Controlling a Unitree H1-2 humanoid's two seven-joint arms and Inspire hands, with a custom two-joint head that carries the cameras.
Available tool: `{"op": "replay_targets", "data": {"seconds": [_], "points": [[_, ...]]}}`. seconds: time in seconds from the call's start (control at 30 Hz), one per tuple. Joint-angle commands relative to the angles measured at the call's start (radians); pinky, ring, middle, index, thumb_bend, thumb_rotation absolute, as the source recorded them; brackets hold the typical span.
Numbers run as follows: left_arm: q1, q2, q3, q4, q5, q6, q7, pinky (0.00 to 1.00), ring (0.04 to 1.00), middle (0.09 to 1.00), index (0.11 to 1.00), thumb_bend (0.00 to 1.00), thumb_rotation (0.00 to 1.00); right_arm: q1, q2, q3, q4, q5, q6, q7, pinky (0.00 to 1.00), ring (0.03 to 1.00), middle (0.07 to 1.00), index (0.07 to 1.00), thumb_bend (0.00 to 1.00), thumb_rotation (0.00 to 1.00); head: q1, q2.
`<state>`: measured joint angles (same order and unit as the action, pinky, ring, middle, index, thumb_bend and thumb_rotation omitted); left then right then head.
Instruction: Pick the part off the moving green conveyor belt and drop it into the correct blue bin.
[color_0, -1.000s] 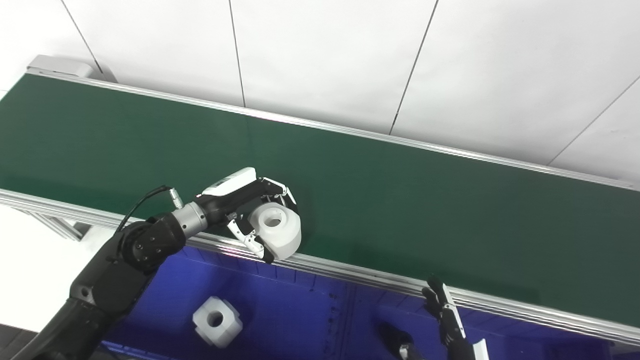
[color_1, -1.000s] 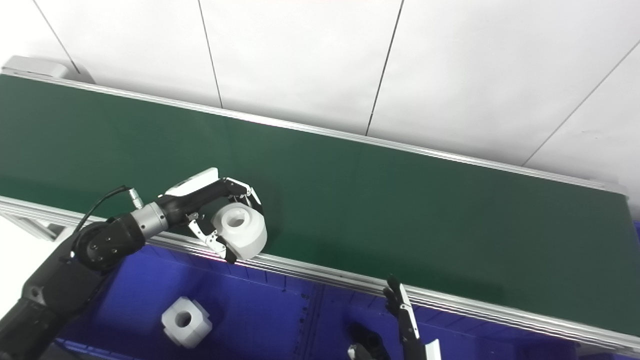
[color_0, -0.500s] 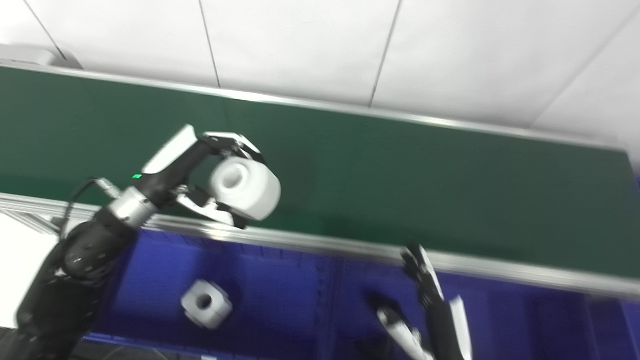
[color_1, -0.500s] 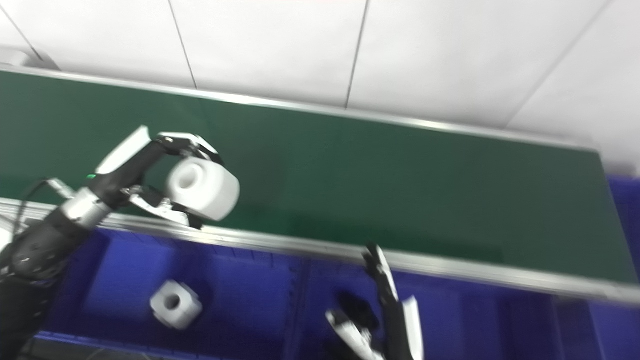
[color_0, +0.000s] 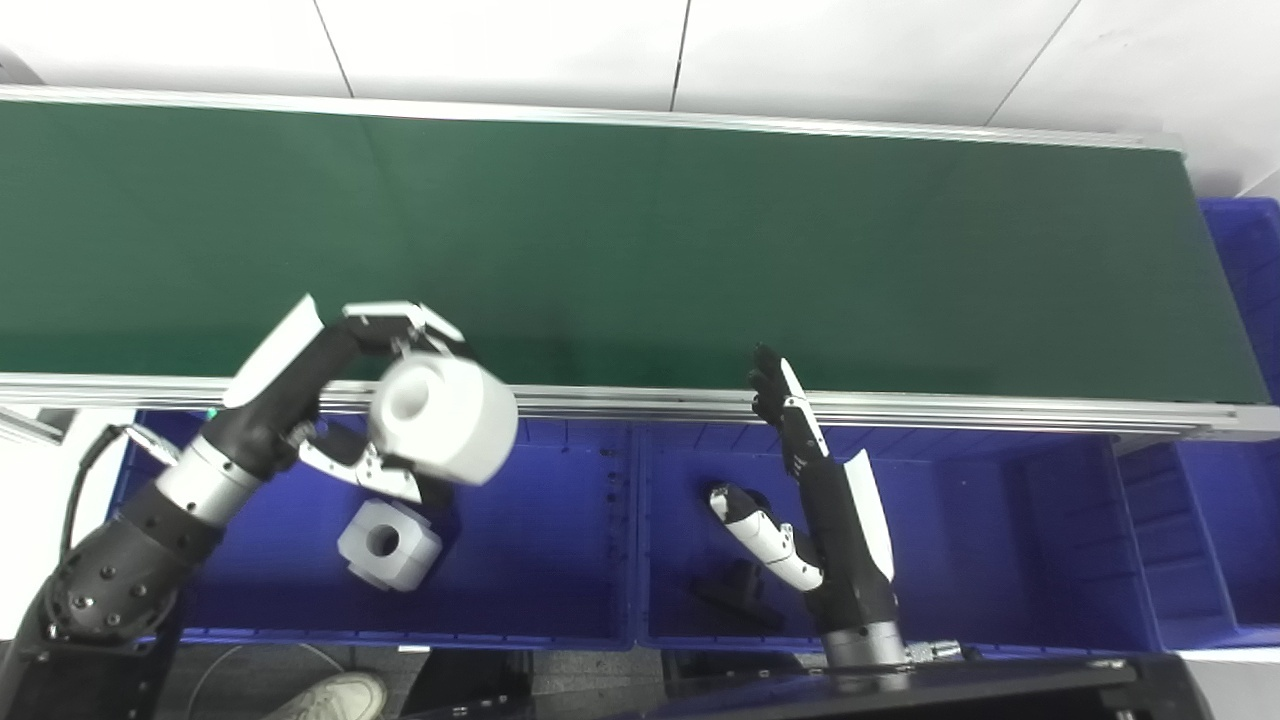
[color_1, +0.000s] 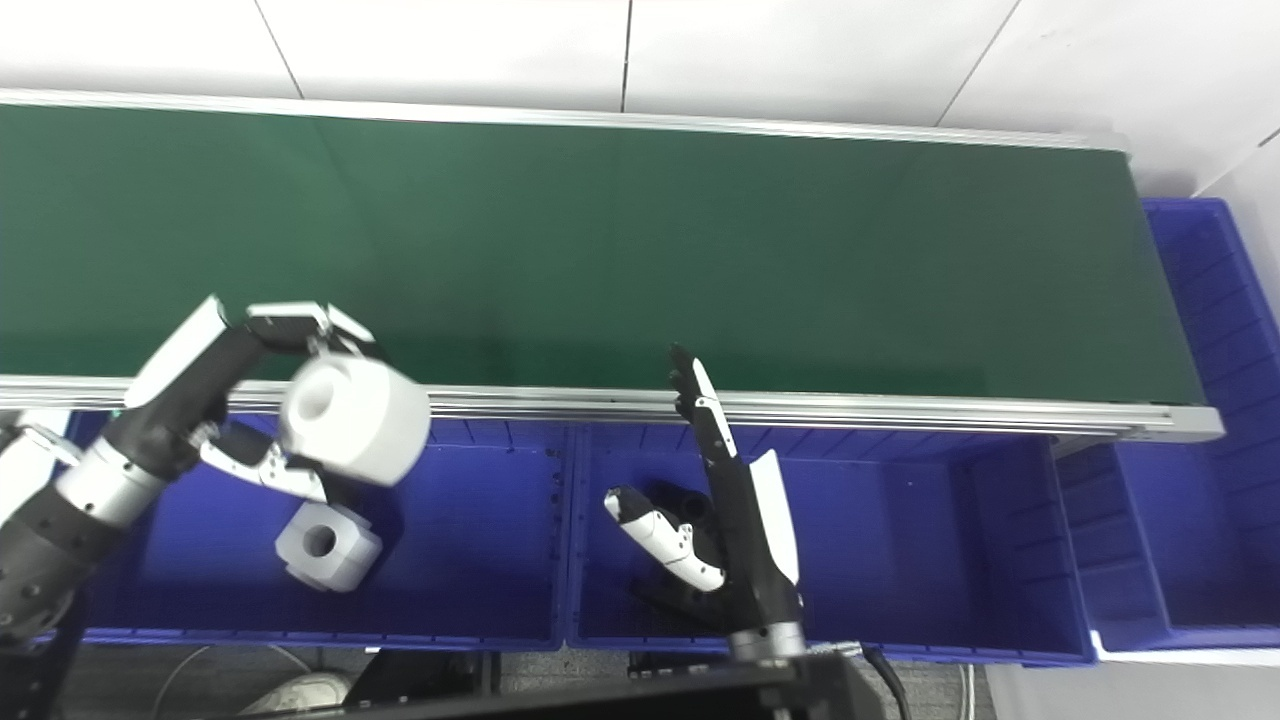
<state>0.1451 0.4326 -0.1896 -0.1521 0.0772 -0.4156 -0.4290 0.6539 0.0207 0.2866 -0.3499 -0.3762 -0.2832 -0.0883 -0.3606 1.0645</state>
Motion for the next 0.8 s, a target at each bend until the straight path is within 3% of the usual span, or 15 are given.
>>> {"op": "replay_targets", "data": {"seconds": [0.0, 0.17, 0.4, 0.53, 0.63, 0.67, 0.7, 0.73, 0.77], "points": [[-0.003, 0.011, -0.007, -0.011, 0.014, -0.033, 0.0, 0.43, 0.485, 0.489, 0.493, 0.52, 0.0, 0.008, 0.006, 0.001, -0.039, 0.0, 0.001, 0.003, 0.92, 0.946, 0.967, 0.971, 0.73, 0.81, 0.012, 0.002], [0.034, -0.007, -0.041, -0.087, 0.181, 0.07, -0.003, 0.43, 0.487, 0.482, 0.503, 0.52, 0.0, 0.01, -0.003, -0.001, -0.045, 0.022, 0.009, 0.012, 0.92, 0.944, 0.963, 0.966, 0.72, 0.8, 0.039, -0.011], [0.017, -0.061, -0.099, -0.091, 0.338, 0.159, 0.007, 0.38, 0.422, 0.446, 0.534, 0.51, 0.0, 0.015, -0.011, -0.013, -0.024, 0.033, -0.027, 0.005, 0.91, 0.938, 0.957, 0.961, 0.71, 0.78, 0.084, -0.044], [0.003, -0.089, -0.156, -0.117, 0.518, 0.302, -0.033, 0.35, 0.41, 0.483, 0.497, 0.52, 0.0, 0.024, -0.008, -0.022, -0.011, 0.02, -0.041, -0.01, 0.9, 0.928, 0.951, 0.956, 0.72, 0.79, 0.103, -0.065], [-0.008, -0.092, -0.2, -0.128, 0.649, 0.351, -0.048, 0.36, 0.435, 0.488, 0.496, 0.51, 0.0, 0.027, -0.01, -0.025, -0.003, 0.017, -0.05, -0.016, 0.88, 0.915, 0.944, 0.95, 0.73, 0.8, 0.108, -0.076], [-0.01, -0.092, -0.214, -0.128, 0.693, 0.36, -0.048, 0.36, 0.442, 0.514, 0.497, 0.51, 0.05, 0.029, -0.012, -0.025, -0.002, 0.018, -0.048, -0.016, 0.88, 0.917, 0.947, 0.954, 0.73, 0.8, 0.111, -0.083], [-0.014, -0.088, -0.231, -0.129, 0.745, 0.364, -0.049, 0.37, 0.456, 0.533, 0.597, 0.57, 0.21, 0.03, -0.012, -0.024, 0.0, 0.021, -0.051, -0.016, 0.88, 0.918, 0.949, 0.955, 0.73, 0.8, 0.111, -0.083], [-0.019, -0.082, -0.247, -0.128, 0.793, 0.359, -0.046, 0.48, 0.55, 0.601, 0.664, 0.63, 0.39, 0.029, -0.013, -0.025, 0.004, 0.025, -0.056, -0.017, 0.89, 0.921, 0.95, 0.955, 0.73, 0.79, 0.112, -0.087], [-0.022, -0.075, -0.259, -0.127, 0.831, 0.355, -0.046, 0.67, 0.663, 0.687, 0.72, 0.68, 0.58, 0.029, -0.013, -0.025, 0.008, 0.028, -0.06, -0.018, 0.89, 0.921, 0.949, 0.953, 0.73, 0.79, 0.112, -0.087]]}}
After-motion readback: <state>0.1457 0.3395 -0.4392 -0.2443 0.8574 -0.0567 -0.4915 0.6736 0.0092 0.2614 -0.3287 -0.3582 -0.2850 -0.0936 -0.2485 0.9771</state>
